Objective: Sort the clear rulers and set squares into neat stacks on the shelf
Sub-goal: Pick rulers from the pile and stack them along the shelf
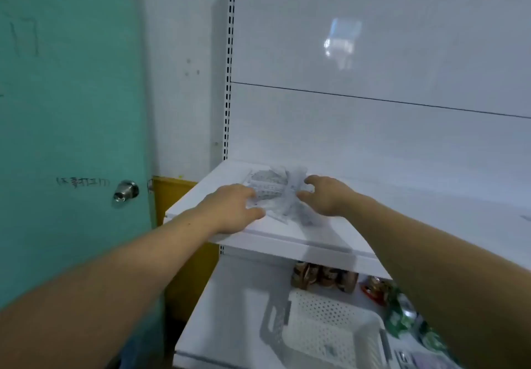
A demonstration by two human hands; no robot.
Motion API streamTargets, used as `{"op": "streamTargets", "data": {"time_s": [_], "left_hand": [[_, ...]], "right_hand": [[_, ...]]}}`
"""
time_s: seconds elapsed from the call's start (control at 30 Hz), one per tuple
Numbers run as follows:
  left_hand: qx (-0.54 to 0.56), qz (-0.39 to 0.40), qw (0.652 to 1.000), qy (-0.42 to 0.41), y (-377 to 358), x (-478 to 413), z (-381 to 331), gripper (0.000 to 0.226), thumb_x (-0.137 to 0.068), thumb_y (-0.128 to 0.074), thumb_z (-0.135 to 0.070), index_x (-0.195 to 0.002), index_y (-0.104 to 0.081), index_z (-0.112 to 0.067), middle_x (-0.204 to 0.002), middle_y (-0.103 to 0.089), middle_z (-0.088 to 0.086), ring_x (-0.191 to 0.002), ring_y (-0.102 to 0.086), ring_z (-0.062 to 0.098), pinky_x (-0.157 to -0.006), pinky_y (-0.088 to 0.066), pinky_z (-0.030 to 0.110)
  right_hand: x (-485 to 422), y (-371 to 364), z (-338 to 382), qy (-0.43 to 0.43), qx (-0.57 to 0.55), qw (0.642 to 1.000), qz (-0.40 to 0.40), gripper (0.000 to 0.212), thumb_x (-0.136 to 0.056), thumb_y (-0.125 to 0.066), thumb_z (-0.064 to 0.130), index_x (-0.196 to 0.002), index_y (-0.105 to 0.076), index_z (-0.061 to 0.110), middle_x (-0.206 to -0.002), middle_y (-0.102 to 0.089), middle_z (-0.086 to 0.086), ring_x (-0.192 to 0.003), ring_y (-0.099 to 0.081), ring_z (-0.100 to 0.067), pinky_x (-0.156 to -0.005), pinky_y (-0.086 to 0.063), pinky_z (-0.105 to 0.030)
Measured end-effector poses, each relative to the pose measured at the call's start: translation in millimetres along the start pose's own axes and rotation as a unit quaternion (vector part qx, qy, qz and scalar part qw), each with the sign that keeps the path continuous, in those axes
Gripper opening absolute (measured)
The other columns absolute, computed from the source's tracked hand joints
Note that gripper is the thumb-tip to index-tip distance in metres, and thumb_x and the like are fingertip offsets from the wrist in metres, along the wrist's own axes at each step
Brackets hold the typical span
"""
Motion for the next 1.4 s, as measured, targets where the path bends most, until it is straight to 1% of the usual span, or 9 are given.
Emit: {"op": "streamTargets", "data": {"time_s": [0.1,0.2,0.3,0.5,0.73,0.83,1.1,1.3,1.4], "left_hand": [[-0.007,-0.002,1.0,0.011,-5.2,-31.2,10.0,0.062,-0.087,-0.05,-0.057,-0.14,-0.041,-0.026,-0.149,-0.037,-0.002,-0.134,-0.037,0.022,-0.11,-0.032,0.042],[-0.018,0.012,0.999,0.023,-12.6,-60.2,19.7,0.066,-0.088,-0.048,-0.059,-0.144,-0.034,-0.028,-0.155,-0.025,-0.001,-0.141,-0.024,0.021,-0.115,-0.024,0.043],[-0.043,0.055,0.997,0.027,-26.2,-87.3,27.2,0.069,-0.089,-0.045,-0.058,-0.148,-0.022,-0.031,-0.159,-0.012,-0.001,-0.146,-0.009,0.019,-0.118,-0.013,0.04],[0.037,0.019,0.999,0.021,-20.5,-111.7,37.3,0.045,-0.088,-0.059,-0.039,-0.132,-0.052,-0.028,-0.139,-0.047,-0.005,-0.126,-0.043,0.013,-0.107,-0.03,0.024],[0.103,-0.034,0.993,0.035,-3.4,-110.9,42.6,0.037,-0.082,-0.065,-0.027,-0.119,-0.061,-0.026,-0.102,-0.053,-0.015,-0.1,-0.054,0.012,-0.086,-0.042,0.023],[0.094,-0.023,0.995,0.032,-1.2,-104.1,44.0,0.037,-0.084,-0.064,-0.029,-0.12,-0.06,-0.028,-0.104,-0.052,-0.013,-0.098,-0.052,0.01,-0.076,-0.039,0.021],[-0.029,-0.037,0.998,-0.03,5.7,-89.8,23.5,0.043,-0.087,-0.056,-0.049,-0.123,-0.056,-0.026,-0.13,-0.048,-0.007,-0.125,-0.035,0.015,-0.1,-0.033,0.031],[-0.08,-0.004,0.996,-0.044,-12.9,-78.8,-19.3,0.064,-0.077,-0.052,-0.069,-0.118,-0.061,-0.021,-0.121,-0.05,0.001,-0.115,-0.041,0.021,-0.094,-0.041,0.039],[-0.087,0.004,0.996,-0.02,-13.4,-84.0,-18.9,0.041,-0.08,-0.06,-0.049,-0.097,-0.063,-0.012,-0.111,-0.055,0.005,-0.103,-0.05,0.024,-0.087,-0.047,0.04]], "right_hand": [[-36.0,-6.2,-1.8,0.044,0.029,0.999,0.011,0.051,-0.099,-0.036,0.023,-0.148,-0.026,0.018,-0.154,-0.027,-0.008,-0.138,-0.031,-0.028,-0.111,-0.027,-0.036],[-68.2,-25.4,0.5,0.106,0.083,0.988,0.078,0.068,-0.093,-0.04,0.007,-0.152,-0.016,0.03,-0.16,-0.006,-0.002,-0.146,-0.013,-0.023,-0.117,-0.018,-0.035],[-96.5,-31.9,0.8,0.157,0.137,0.972,0.114,0.065,-0.094,-0.044,0.011,-0.15,-0.02,0.032,-0.16,-0.006,-0.003,-0.146,-0.011,-0.023,-0.118,-0.014,-0.036],[-132.7,-11.6,-5.2,0.206,0.138,0.964,0.095,0.046,-0.096,-0.05,0.031,-0.14,-0.04,0.039,-0.147,-0.038,-0.002,-0.136,-0.033,-0.023,-0.113,-0.027,-0.041],[-133.9,1.5,-20.5,0.174,0.079,0.981,0.026,0.021,-0.096,-0.051,0.035,-0.11,-0.051,0.02,-0.114,-0.057,-0.003,-0.099,-0.052,-0.023,-0.083,-0.042,-0.034],[-128.7,8.3,-25.2,0.147,0.036,0.988,-0.008,0.011,-0.097,-0.048,0.03,-0.097,-0.051,0.019,-0.1,-0.058,-0.002,-0.09,-0.052,-0.023,-0.075,-0.039,-0.03],[-117.7,-6.4,-35.8,0.015,0.012,1.0,0.008,0.044,-0.099,-0.04,0.039,-0.134,-0.046,0.013,-0.139,-0.048,-0.01,-0.123,-0.046,-0.027,-0.098,-0.037,-0.033],[-105.0,-10.0,-35.4,-0.003,0.023,1.0,0.004,0.049,-0.097,-0.045,0.04,-0.132,-0.049,0.007,-0.135,-0.051,-0.013,-0.12,-0.049,-0.028,-0.095,-0.039,-0.033],[-101.7,-8.4,-37.6,-0.008,0.015,1.0,-0.012,0.05,-0.097,-0.045,0.041,-0.133,-0.048,0.006,-0.135,-0.052,-0.013,-0.121,-0.048,-0.028,-0.097,-0.039,-0.033]]}}
Point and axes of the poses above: each hand's wrist, its own x-axis away from the middle knuckle, its own y-axis out of the back of the hand, z = x × y, the point moved 10 cm from there along -x, towards the middle knuckle
